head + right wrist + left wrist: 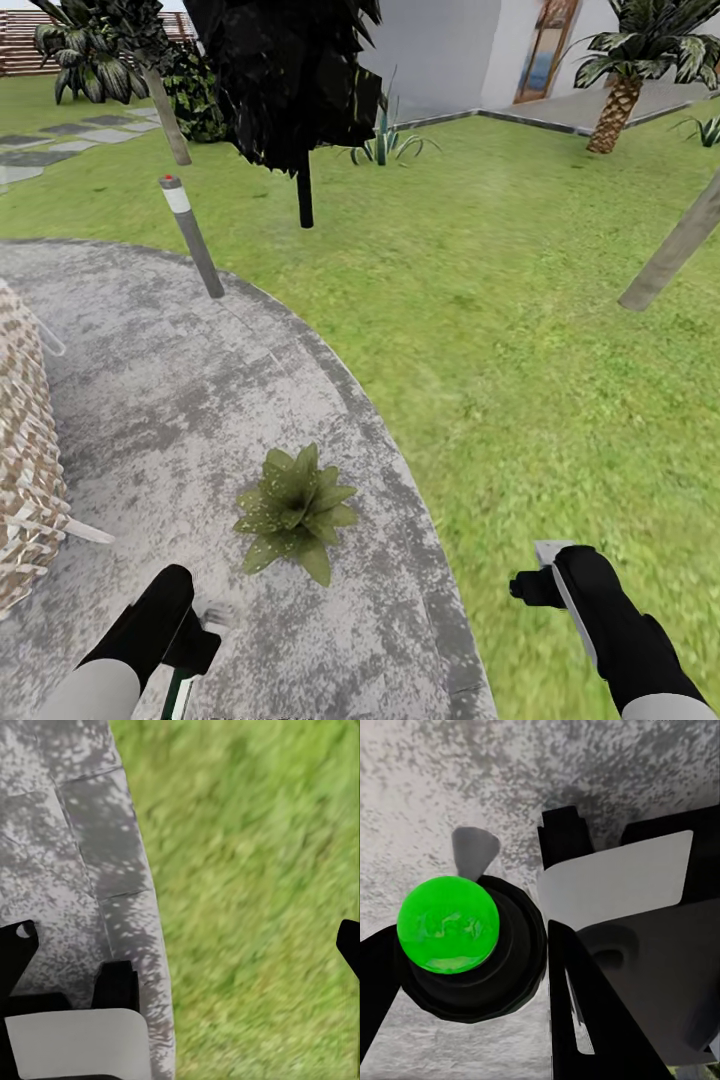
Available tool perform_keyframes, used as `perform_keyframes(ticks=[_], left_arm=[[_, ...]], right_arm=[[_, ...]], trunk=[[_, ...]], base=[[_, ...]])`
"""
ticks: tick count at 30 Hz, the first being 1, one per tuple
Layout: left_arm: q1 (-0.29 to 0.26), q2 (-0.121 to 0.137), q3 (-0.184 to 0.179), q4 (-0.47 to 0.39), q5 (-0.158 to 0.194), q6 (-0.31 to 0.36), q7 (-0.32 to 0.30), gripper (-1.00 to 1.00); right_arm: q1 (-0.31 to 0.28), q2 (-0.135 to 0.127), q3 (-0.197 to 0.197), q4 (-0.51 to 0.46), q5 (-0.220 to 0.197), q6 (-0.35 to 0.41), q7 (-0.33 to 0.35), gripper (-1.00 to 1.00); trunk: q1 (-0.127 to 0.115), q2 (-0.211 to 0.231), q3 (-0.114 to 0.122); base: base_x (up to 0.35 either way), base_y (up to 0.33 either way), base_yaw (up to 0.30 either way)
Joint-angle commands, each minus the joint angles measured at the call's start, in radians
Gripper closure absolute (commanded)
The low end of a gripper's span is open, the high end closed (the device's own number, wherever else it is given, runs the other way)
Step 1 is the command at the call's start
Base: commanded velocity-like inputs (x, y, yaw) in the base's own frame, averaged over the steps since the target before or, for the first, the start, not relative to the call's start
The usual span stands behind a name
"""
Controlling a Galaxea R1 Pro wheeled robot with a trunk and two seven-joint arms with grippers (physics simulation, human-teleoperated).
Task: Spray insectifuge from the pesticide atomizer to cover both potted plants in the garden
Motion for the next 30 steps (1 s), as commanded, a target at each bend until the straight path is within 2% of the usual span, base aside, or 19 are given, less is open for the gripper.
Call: perform_keyframes(ticks=[1, 10, 22, 30], left_arm=[[-0.001, -0.001, 0.004, -0.001, -0.011, 0.002, -0.010, 1.00], [-0.016, -0.004, 0.004, -0.002, -0.010, 0.002, -0.011, 1.00], [-0.009, -0.002, 0.004, -0.002, -0.011, 0.002, -0.009, 1.00], [-0.011, -0.004, 0.004, -0.002, -0.011, 0.002, -0.008, 1.00]], right_arm=[[0.000, 0.000, -0.001, -0.001, 0.010, 0.004, 0.010, -1.00], [0.000, 0.001, 0.004, -0.001, 0.011, 0.002, 0.006, -1.00], [0.000, 0.000, 0.005, -0.001, 0.012, 0.002, 0.008, -1.00], [0.000, 0.000, 0.005, -0.001, 0.012, 0.002, 0.009, -1.00]], trunk=[[0.000, 0.000, -0.001], [0.000, 0.000, -0.001], [0.000, 0.000, -0.001], [0.000, 0.000, -0.001]], base=[[0.000, 0.000, 0.247], [0.000, 0.000, 0.250], [0.000, -0.002, 0.251], [0.034, -0.295, 0.248]])
